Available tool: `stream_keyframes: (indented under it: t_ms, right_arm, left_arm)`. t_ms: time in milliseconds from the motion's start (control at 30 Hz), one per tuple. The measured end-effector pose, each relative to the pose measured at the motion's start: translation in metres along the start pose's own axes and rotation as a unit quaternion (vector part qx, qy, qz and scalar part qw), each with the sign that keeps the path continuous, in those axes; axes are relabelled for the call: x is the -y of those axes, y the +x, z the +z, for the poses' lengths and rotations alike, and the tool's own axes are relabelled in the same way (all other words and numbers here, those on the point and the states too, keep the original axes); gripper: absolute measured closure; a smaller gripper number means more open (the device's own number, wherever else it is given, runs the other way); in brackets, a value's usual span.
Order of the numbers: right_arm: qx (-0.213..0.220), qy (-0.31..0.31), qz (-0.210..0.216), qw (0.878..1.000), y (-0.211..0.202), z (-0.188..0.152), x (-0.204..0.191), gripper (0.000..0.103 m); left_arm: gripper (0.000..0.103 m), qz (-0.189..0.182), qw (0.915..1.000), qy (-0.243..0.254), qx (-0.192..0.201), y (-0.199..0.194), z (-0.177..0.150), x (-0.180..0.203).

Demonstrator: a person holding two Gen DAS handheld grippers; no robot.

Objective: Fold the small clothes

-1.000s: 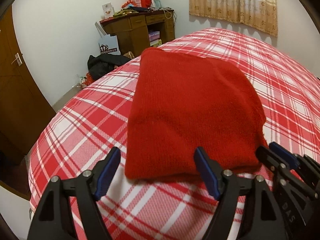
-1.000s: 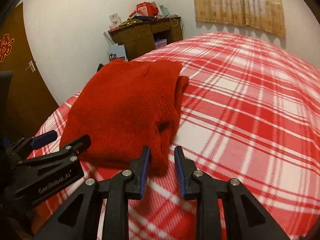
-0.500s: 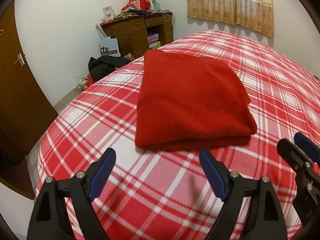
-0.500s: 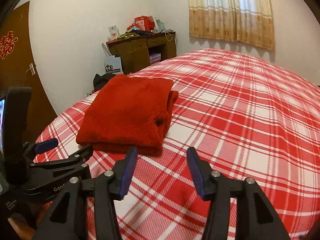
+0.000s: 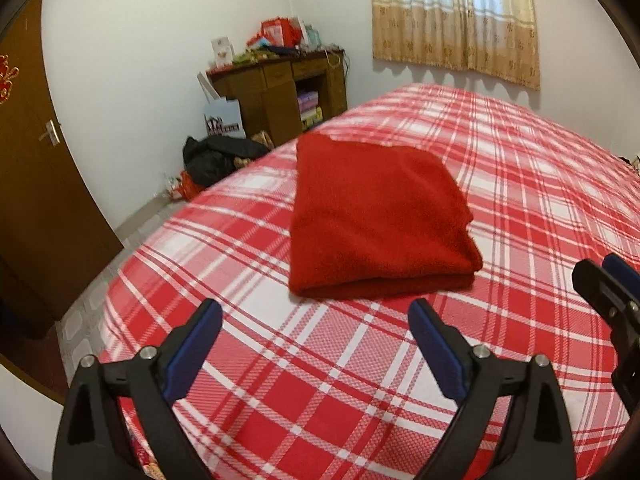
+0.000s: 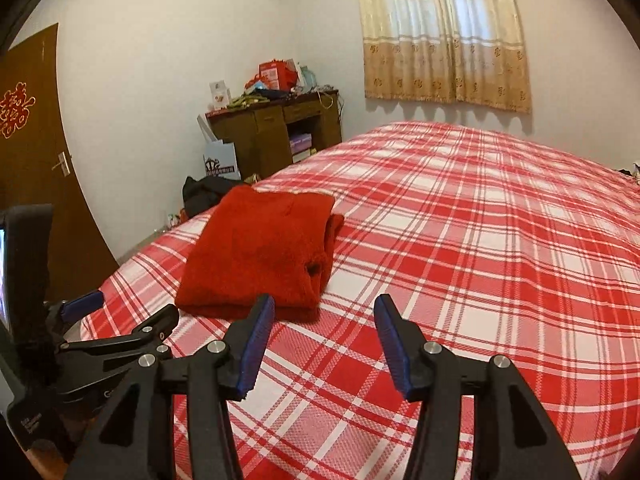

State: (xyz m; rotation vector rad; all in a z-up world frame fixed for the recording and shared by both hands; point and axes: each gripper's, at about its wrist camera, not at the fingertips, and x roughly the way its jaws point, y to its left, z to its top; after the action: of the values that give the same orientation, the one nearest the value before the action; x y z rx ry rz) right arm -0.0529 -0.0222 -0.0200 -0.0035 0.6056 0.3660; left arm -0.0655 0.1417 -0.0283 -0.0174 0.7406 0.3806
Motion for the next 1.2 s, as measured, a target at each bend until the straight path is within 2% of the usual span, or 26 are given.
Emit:
stream_keyframes:
  t_ms: [167,200,267,300,467,833,1000,1200]
  right_arm:
    - [0.025,0.006,-0.014,1.000,-0.024,0.007,0.000,0.048]
    - [0.034,0.009,-0.015,0.999,-0.030,0.009,0.001,0.045]
    - [0.050,0.016,-0.019,0.998,-0.041,0.013,0.001,0.034]
    - [0.058,0.018,-0.020,0.998,-0.046,0.014,0.002,0.033]
    - [0.079,0.023,-0.021,0.996,-0.064,0.022,0.000,0.033]
    - [0.100,0.023,-0.040,0.994,-0.090,0.020,-0.004,0.032]
    - [0.109,0.022,-0.044,0.993,-0.097,0.022,-0.006,0.032]
    - [0.114,0.016,-0.052,0.992,-0.105,0.033,-0.011,0.032]
  left_arm:
    - [0.000,0.005,0.9991,-0.003,0.042,-0.029,0.005,-0.005]
    - [0.000,0.004,0.9989,-0.002,0.047,-0.034,0.007,-0.005]
    - [0.000,0.001,0.9984,-0.001,0.057,-0.042,0.008,-0.005]
    - [0.000,-0.001,0.9981,-0.003,0.061,-0.047,0.010,-0.006]
    - [0.000,-0.013,0.9972,-0.009,0.074,-0.065,0.013,-0.008]
    - [0.000,-0.009,0.9946,-0.013,0.103,-0.093,0.009,-0.009]
    - [0.000,-0.021,0.9945,-0.027,0.099,-0.101,0.007,-0.013]
    - [0.000,-0.015,0.9949,-0.027,0.096,-0.105,0.006,-0.016]
